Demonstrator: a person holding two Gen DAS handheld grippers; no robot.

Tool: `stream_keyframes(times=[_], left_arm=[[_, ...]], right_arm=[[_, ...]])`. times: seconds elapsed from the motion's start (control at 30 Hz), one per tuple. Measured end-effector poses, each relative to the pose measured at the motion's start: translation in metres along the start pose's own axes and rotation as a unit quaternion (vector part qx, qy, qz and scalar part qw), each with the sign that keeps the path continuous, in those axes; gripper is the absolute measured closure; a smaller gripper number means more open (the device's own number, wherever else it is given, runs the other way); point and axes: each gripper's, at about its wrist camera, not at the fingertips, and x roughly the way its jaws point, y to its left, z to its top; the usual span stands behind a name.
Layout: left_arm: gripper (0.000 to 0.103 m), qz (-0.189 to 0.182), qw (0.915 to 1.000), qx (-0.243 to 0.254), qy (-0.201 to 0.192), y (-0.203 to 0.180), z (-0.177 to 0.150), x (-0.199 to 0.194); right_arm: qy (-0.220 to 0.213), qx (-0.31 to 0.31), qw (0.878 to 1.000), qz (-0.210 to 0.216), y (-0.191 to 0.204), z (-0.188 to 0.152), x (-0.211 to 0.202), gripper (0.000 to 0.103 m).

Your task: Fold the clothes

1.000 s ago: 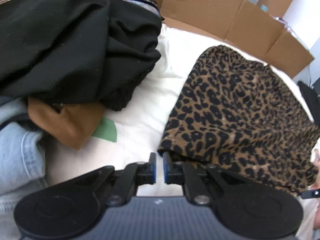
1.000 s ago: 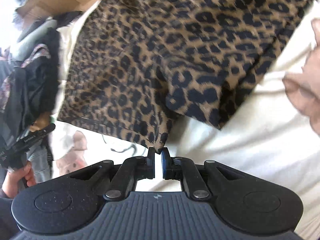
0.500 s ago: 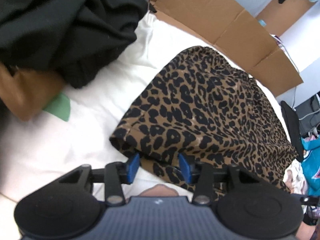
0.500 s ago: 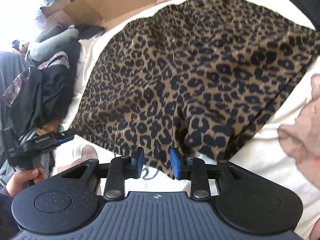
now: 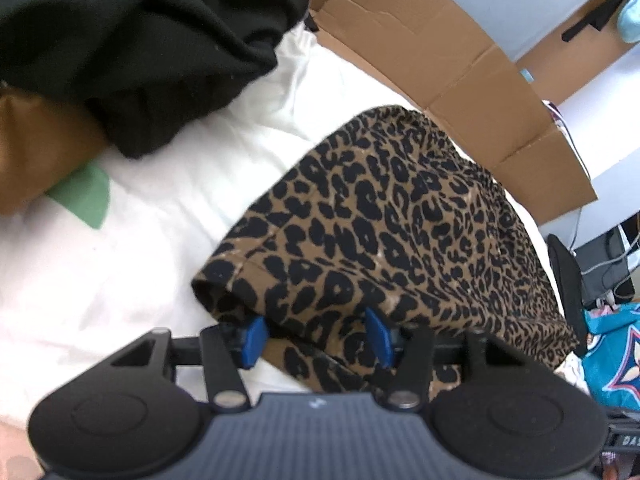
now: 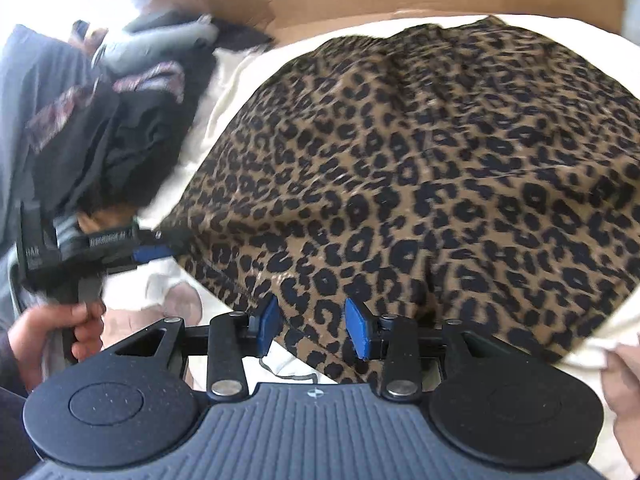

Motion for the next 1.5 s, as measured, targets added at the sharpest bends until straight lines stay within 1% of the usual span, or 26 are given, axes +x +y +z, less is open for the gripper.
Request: stream_keyframes(times=[0.1,0.13,0.2,0.27,0.37,0.43,0.47,0.5,0.63,0.73,0.8,0.87,0.93,1.0,1.23,1.43,1.5], left_arm=[[0.048,-0.014,0.9999,0.002,-0.005,0.000,0.000,0.002],[0.049,-0.017,0.9998,0.003,-0.006,-0.001,-0.001,0.002],[0.050,-0.016,0.9998,0.010,-0.006,-0.002,-0.002,0.004],[0.053,-0.015,0.9997,0.019,-0.001,-0.003,-0.004,0.007],[0.063,-0.014,0.9997,0.021,0.000,-0.003,-0.004,0.009],[0.085,-0.014,0.9998,0.014,0.006,-0.001,-0.002,0.009],[0.090,-0.013,0.9998,0.011,0.010,0.000,-0.002,0.009],[0.093,-0.015,0.9998,0.006,0.014,0.001,-0.001,0.009],[0.097,-0.025,0.9994,-0.017,0.018,0.005,0.000,0.002],[0.099,-0.030,0.9989,-0.034,0.014,0.008,-0.001,-0.006],[0.100,-0.034,0.9982,-0.047,0.011,0.011,-0.001,-0.011],[0.100,-0.035,0.9977,-0.057,0.010,0.013,-0.002,-0.015],[0.100,-0.033,0.9974,-0.062,0.012,0.013,-0.003,-0.017],[0.101,-0.029,0.9974,-0.065,0.015,0.014,-0.005,-0.018],[0.102,-0.009,0.9975,-0.061,0.037,0.017,-0.017,-0.016],[0.103,0.011,0.9969,-0.060,0.050,0.019,-0.021,-0.006],[0.102,0.015,0.9971,-0.050,0.056,0.014,-0.018,-0.007]], right_arm=[[0.012,-0.022,1.000,0.000,0.010,0.001,0.016,0.056],[0.015,-0.033,0.999,-0.001,0.014,0.001,0.021,0.052],[0.022,-0.055,0.998,-0.008,0.022,0.002,0.031,0.052],[0.032,-0.077,0.996,-0.019,0.029,0.003,0.042,0.052],[0.044,-0.100,0.994,-0.030,0.036,0.004,0.055,0.052],[0.048,-0.118,0.991,-0.037,0.041,0.003,0.060,0.052],[0.049,-0.125,0.990,-0.041,0.042,0.003,0.063,0.052],[0.049,-0.130,0.989,-0.045,0.043,0.002,0.065,0.052],[0.049,-0.153,0.985,-0.056,0.047,0.000,0.071,0.052],[0.048,-0.195,0.977,-0.069,0.052,-0.005,0.075,0.052],[0.046,-0.211,0.974,-0.075,0.053,-0.007,0.076,0.056],[0.046,-0.216,0.972,-0.078,0.053,-0.007,0.075,0.092],[0.047,-0.215,0.972,-0.079,0.053,-0.006,0.073,0.100],[0.047,-0.215,0.973,-0.075,0.052,-0.006,0.069,0.103],[0.059,-0.233,0.969,-0.062,0.048,-0.014,0.062,0.103],[0.074,-0.221,0.970,-0.065,0.042,-0.017,0.063,0.103],[0.079,-0.214,0.971,-0.063,0.041,-0.016,0.062,0.102]])
